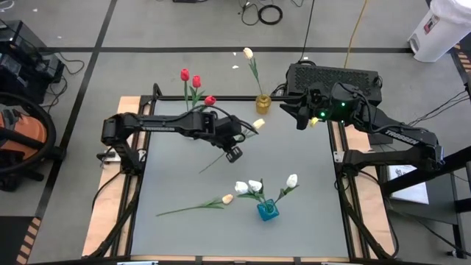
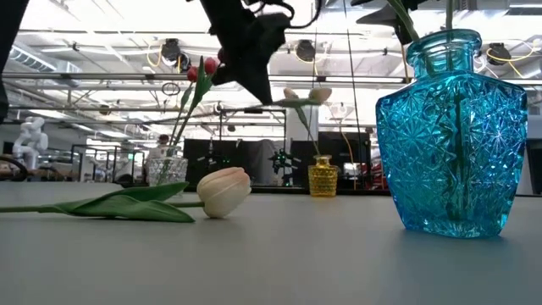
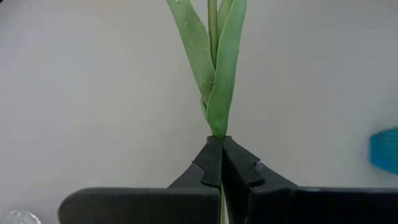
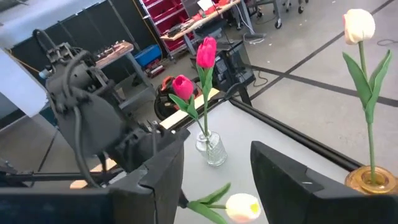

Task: Sort flowers into vase by color
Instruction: Put the top light yellow tulip into the yellow vase

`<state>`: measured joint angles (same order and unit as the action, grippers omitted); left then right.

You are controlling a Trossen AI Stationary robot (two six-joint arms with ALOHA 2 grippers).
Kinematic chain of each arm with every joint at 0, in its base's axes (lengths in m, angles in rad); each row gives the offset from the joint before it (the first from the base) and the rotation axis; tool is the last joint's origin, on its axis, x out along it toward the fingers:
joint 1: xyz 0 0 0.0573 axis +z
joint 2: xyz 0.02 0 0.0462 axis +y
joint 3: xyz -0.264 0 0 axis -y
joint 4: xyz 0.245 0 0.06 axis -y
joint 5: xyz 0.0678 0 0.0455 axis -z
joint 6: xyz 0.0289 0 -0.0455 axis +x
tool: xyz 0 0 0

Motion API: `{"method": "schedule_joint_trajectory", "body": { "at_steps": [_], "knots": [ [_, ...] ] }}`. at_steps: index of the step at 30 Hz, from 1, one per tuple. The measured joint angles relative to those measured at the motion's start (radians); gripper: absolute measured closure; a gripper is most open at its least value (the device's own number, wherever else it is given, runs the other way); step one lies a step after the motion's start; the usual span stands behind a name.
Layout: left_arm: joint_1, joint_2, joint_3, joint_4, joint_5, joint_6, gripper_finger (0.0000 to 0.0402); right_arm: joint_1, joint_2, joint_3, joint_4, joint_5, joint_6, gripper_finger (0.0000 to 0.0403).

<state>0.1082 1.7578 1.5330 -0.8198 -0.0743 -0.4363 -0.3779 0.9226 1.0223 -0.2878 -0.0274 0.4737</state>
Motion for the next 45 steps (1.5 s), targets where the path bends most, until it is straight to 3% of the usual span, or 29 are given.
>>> {"method": "schedule_joint_trajectory", "body": {
  "at_steps": [13,20,33,45],
  "knots": [
    [-0.039,-0.061,0.013,-0.01,0.01,0.055,0.04,0.0,0.0,0.0,-0.001,0.003,-0.017,0.0225],
    [-0.03,-0.061,0.122,-0.008,-0.045,0.114,0.04,0.0,0.0,0.0,0.004,0.004,-0.015,0.0225],
    [0.017,-0.061,0.345,0.006,-0.095,0.212,0.04,0.0,-0.001,0.0,0.214,0.005,-0.048,0.0225],
    [0.023,-0.06,0.41,0.13,-0.094,0.243,0.04,0.0,-0.001,0.0,0.296,-0.045,-0.022,0.0225]
  ]
}}
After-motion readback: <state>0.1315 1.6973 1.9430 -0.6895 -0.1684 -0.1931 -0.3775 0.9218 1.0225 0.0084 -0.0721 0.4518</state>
